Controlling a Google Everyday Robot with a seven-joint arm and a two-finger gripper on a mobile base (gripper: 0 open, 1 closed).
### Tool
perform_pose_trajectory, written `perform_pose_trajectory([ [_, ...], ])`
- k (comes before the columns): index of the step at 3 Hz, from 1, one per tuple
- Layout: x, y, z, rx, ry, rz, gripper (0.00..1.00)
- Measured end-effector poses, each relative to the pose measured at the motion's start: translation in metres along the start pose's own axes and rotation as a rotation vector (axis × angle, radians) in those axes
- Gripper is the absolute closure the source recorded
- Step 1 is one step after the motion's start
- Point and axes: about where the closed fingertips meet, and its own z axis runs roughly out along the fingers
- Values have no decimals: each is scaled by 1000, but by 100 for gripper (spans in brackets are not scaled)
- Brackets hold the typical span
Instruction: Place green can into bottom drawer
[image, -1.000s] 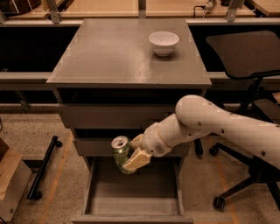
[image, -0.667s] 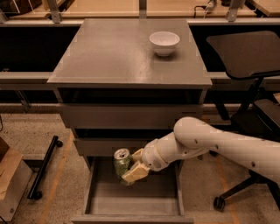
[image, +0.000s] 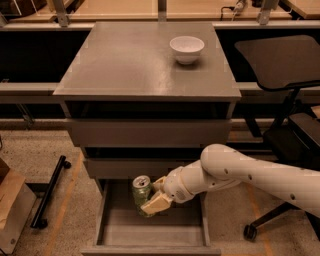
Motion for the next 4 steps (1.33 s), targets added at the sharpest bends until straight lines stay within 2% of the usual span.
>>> perform_pose_trajectory([
  [1, 10, -18, 11, 42, -52, -20, 100],
  [2, 32, -49, 35, 37, -105, -46, 100],
  [3, 71, -88, 75, 24, -177, 4, 100],
  [4, 70, -88, 74, 24, -177, 2, 100],
])
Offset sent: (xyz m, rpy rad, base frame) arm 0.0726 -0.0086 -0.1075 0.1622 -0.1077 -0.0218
